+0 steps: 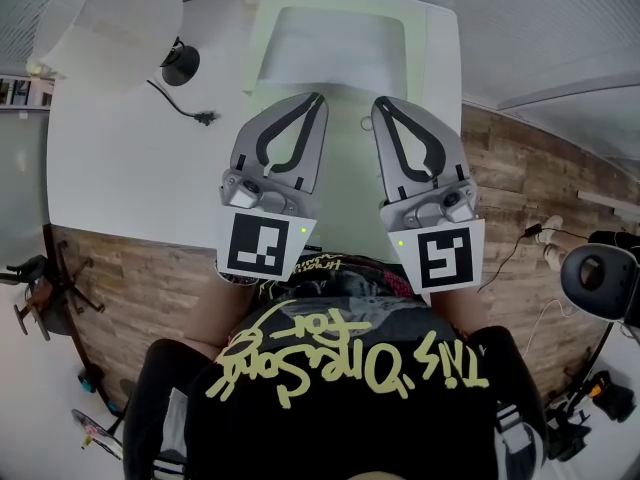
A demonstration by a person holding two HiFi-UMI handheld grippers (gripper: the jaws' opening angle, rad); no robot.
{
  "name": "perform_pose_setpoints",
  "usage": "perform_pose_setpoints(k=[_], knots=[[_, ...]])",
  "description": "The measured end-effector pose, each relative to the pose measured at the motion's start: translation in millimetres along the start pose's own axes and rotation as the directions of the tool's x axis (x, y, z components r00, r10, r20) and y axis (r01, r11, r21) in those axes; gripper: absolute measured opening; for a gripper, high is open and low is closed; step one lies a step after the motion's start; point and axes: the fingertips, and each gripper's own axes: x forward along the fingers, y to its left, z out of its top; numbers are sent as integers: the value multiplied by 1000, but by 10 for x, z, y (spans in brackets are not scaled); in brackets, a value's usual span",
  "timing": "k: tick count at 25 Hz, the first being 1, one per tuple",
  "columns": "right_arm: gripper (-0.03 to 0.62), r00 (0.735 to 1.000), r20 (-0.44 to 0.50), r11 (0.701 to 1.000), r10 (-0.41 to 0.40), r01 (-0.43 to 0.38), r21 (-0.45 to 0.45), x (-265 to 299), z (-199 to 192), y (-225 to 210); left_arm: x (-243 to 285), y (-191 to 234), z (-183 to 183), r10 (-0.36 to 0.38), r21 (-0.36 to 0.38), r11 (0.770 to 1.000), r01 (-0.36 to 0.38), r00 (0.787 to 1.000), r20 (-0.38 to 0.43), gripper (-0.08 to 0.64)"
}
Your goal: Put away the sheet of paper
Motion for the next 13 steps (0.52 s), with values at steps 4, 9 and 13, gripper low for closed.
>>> perform_pose_setpoints(k=[4, 9, 13], knots=[[6, 1000, 1, 1000, 3, -3, 6, -7, -9, 5, -9, -4, -4, -2, 3, 1000, 2, 1000, -3, 12], [8, 1000, 5, 1000, -1, 1, 14, -24, -9, -5, -18, -19, -6, -1, 2, 1000, 1, 1000, -3, 12], [6, 1000, 8, 1000, -6, 5, 15, -12, -27, -12, -15, -11, -24, 1, 0, 1000, -1, 1000, -2, 12]])
